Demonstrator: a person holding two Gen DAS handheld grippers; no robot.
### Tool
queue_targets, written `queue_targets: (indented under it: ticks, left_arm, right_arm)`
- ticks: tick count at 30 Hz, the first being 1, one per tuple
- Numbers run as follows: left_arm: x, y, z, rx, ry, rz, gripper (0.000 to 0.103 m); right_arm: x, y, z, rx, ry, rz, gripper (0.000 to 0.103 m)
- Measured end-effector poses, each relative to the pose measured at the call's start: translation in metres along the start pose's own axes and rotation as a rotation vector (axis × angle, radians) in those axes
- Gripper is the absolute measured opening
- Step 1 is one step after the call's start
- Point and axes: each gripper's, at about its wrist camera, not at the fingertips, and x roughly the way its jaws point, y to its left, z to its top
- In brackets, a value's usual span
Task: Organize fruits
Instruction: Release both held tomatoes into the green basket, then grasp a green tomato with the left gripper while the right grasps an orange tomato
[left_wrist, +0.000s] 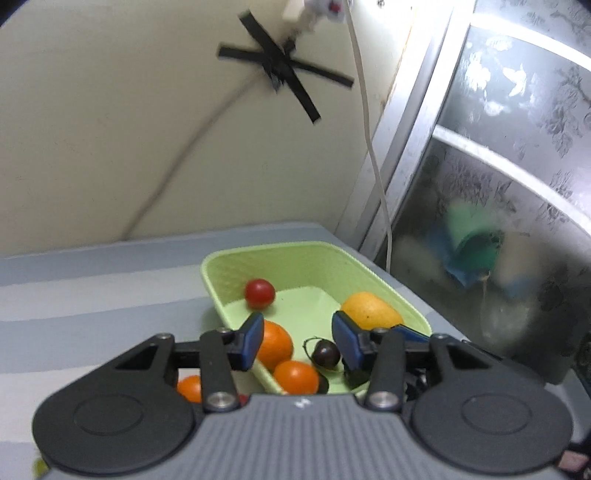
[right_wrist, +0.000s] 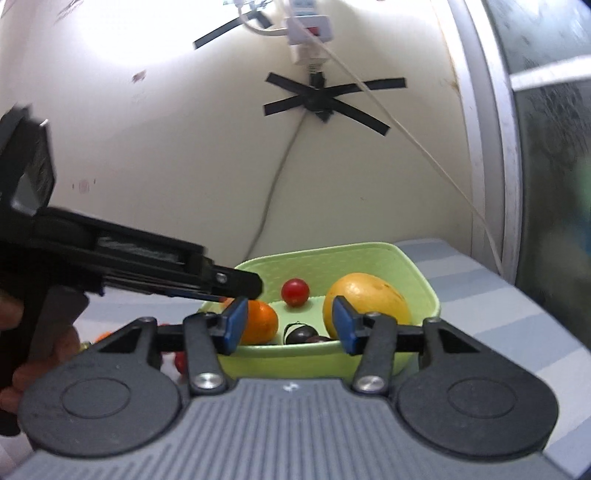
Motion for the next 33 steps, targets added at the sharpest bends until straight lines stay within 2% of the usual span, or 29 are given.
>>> queue_targets:
  ticks: [4,7,9,12,15,16,17,19,21,23,25,27,30,32,33]
  left_arm:
    - [-0.054,0.028,-0.006,-0.041,-0.100,0.042,0.046]
    - [-0.096,0.054,-0.025,-0.079,-0.146,0.146,0.046]
    - [-0.117,0.071,-0.042,-0.098,-0.147,0.234,0.046]
    - [-0.136,0.091,-0.069,-0.130,-0.122,0.318,0.046]
    - [-0.138,0.099,-0.087,-0.120,-0.088,0.366,0.048]
    - [-0.135,0.098,-0.089,-0.111,-0.077,0.366,0.054]
    - [-0.132,0.097,-0.090,-0.096,-0.073,0.359,0.056]
    - [-0.124,0.089,-0.088,-0.049,-0.069,0.339,0.057]
    - [-0.117,0.083,-0.085,-0.031,-0.062,0.318,0.057]
    - [-0.113,0.075,-0.083,-0.010,-0.069,0.293,0.056]
    - [-0.109,0.064,-0.082,0.054,-0.075,0.281,0.056]
    - [-0.101,0.048,-0.079,0.137,-0.072,0.266,0.055]
    - [-0.087,0.023,-0.075,0.233,-0.051,0.192,0.055]
    - [-0.072,0.009,-0.074,0.276,-0.016,0.159,0.055]
    - [-0.067,0.005,-0.074,0.284,0.002,0.150,0.051]
  right_arm:
    - [-0.003,-0.003,0.001,0.021,-0.016,0.011,0.052]
    - [-0.015,0.001,-0.003,-0.001,-0.056,0.010,0.052]
    - [-0.021,0.005,-0.005,-0.024,-0.085,0.010,0.052]
    - [-0.030,0.012,-0.007,-0.057,-0.114,0.033,0.051]
    - [-0.032,0.021,-0.009,-0.061,-0.074,0.093,0.047]
    - [-0.031,0.026,-0.010,-0.065,-0.049,0.119,0.046]
    - [-0.030,0.031,-0.010,-0.064,-0.019,0.154,0.046]
    - [-0.028,0.046,-0.014,-0.067,0.041,0.220,0.046]
    - [-0.023,0.066,-0.018,-0.132,0.081,0.232,0.046]
    - [-0.021,0.086,-0.022,-0.218,0.094,0.210,0.046]
    - [-0.022,0.097,-0.025,-0.265,0.102,0.196,0.046]
    - [-0.022,0.098,-0.026,-0.271,0.114,0.171,0.046]
    - [-0.028,0.090,-0.027,-0.256,0.108,0.084,0.047]
    - [-0.029,0.081,-0.027,-0.229,0.121,0.063,0.047]
    - [-0.030,0.077,-0.027,-0.220,0.131,0.056,0.047]
